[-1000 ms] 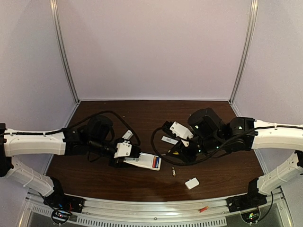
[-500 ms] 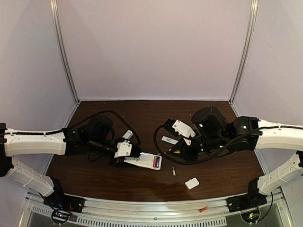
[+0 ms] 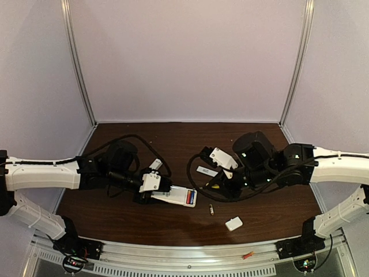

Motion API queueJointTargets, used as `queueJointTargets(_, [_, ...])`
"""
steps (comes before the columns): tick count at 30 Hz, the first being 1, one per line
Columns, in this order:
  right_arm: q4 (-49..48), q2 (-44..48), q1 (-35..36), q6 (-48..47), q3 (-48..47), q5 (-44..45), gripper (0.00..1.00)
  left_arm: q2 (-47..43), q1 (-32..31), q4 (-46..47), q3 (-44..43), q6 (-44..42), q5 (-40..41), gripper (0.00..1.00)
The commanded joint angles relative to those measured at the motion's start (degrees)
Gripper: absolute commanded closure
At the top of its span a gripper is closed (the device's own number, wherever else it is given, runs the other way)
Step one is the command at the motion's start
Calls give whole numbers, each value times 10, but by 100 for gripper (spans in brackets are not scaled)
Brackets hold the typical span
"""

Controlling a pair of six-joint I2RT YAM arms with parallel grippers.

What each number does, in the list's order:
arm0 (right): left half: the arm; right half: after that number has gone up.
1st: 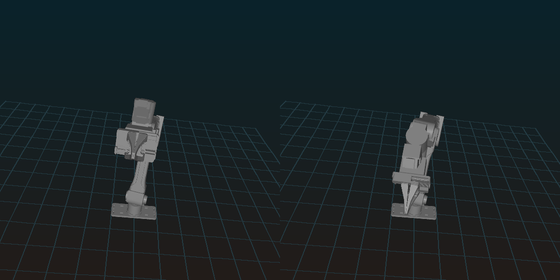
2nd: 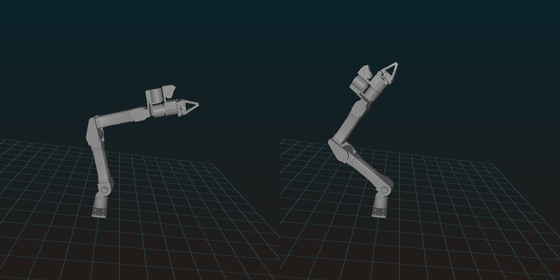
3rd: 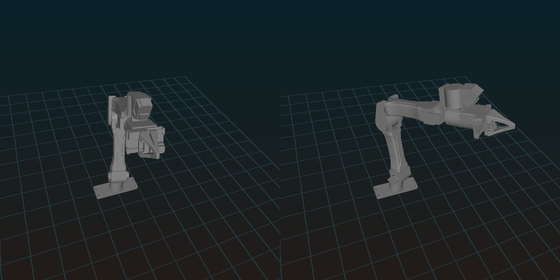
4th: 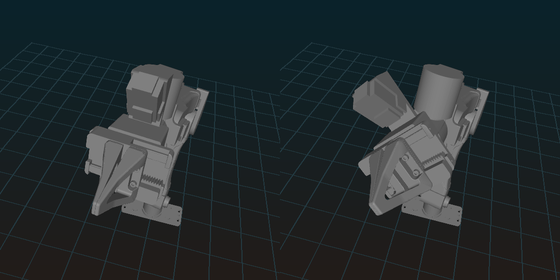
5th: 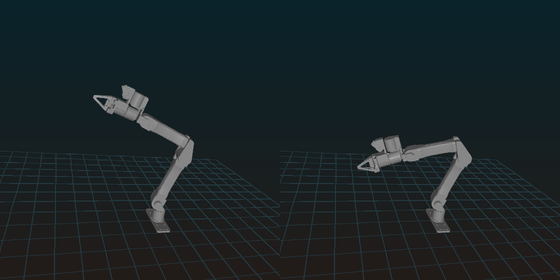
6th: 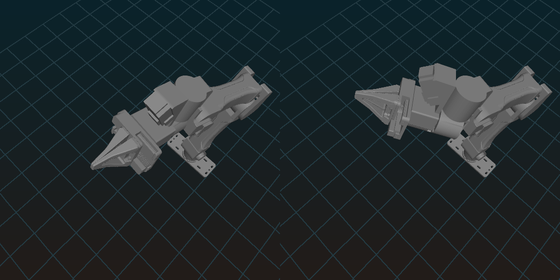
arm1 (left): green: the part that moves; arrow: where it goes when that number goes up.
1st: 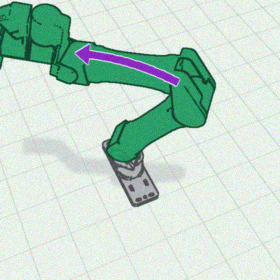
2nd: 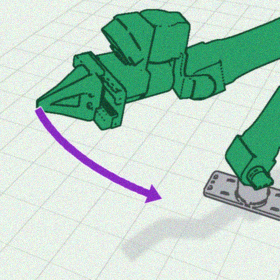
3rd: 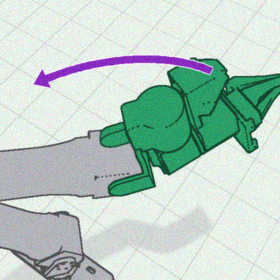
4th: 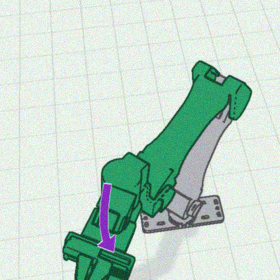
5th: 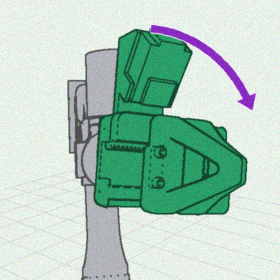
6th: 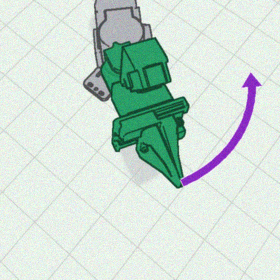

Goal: Unload the batteries from the remote control
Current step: Remove the battery from the remote control without the battery cover.

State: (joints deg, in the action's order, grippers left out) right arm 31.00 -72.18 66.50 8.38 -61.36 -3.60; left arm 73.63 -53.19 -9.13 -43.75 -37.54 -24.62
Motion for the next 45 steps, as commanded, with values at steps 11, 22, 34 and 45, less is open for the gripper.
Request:
queueJointTargets(11, [-6,-11,3,17,-3,20,100,-28,3,24,0,4,-11,100])
queueJointTargets(22, [-5,-15,2,31,-3,33,100,-36,3,24,7,4,-12,100])
queueJointTargets(34, [-24,10,2,38,-11,47,100,-39,3,31,16,5,-12,100])
queueJointTargets(45, [3,12,3,13,-18,0,100,-42,3,44,26,-1,-16,100])
